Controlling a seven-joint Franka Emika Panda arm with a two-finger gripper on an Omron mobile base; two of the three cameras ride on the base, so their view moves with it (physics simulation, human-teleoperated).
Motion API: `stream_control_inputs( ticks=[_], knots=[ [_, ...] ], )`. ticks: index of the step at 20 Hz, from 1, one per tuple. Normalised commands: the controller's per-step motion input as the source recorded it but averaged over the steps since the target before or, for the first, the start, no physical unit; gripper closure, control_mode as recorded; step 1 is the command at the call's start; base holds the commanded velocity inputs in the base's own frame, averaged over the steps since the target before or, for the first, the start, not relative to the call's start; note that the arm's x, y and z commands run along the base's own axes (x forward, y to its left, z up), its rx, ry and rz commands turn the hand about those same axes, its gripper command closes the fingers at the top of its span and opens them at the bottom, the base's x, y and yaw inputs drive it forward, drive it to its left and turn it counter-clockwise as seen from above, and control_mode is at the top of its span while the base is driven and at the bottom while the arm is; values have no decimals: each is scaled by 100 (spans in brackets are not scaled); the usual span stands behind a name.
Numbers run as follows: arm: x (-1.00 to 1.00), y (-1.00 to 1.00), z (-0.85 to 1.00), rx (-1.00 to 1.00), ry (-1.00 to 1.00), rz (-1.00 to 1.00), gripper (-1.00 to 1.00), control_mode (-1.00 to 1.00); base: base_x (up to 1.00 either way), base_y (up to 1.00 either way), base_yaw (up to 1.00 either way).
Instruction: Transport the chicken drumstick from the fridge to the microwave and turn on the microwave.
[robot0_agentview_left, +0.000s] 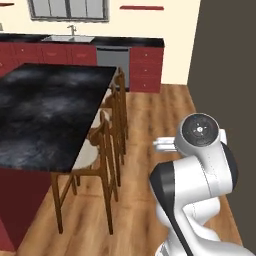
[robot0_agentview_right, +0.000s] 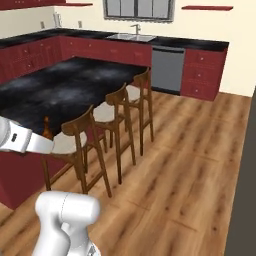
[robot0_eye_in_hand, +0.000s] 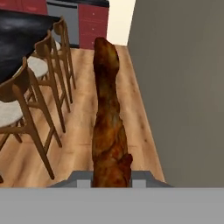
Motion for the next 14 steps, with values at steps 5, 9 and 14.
stream_control_inputs(
  ticks=[5,9,14],
  knots=[
    [0,0,0,0,0,0,100,100,72,-27,-12],
    [0,0,0,0,0,0,100,100,81,-27,-4],
    [0,0,0,0,0,0,100,100,81,-27,-5]
  ],
)
